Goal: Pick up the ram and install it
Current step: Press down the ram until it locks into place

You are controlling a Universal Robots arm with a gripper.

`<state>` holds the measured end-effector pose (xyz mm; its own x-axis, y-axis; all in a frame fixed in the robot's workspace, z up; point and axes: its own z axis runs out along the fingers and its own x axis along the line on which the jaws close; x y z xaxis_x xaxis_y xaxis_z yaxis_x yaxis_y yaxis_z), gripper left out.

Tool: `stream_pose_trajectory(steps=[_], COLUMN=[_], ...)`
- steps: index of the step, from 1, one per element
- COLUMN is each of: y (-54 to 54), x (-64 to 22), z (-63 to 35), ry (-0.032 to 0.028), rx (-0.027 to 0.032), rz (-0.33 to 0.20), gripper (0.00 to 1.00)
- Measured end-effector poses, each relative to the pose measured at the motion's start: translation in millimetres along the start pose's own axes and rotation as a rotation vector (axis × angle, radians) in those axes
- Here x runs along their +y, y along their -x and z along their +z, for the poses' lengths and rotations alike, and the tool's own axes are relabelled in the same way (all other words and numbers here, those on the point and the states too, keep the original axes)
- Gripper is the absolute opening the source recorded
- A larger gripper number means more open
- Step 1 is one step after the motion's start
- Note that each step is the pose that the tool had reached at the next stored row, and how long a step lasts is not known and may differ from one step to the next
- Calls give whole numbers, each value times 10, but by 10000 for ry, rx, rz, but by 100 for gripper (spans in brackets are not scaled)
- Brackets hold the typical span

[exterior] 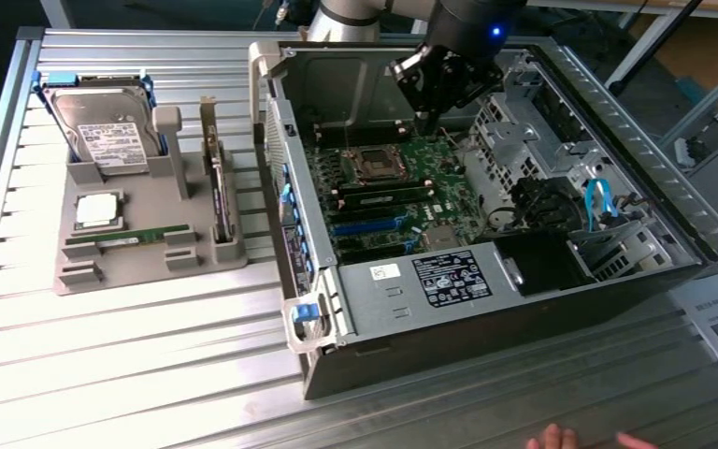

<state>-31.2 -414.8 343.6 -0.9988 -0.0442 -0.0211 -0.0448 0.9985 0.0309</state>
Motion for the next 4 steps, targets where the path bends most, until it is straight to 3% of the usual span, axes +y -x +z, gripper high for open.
stream_pose_trajectory(steps=[4], y=[0], x=[0], z=[0], ry=[0], rx=[0], rz=[-1], gripper=[10])
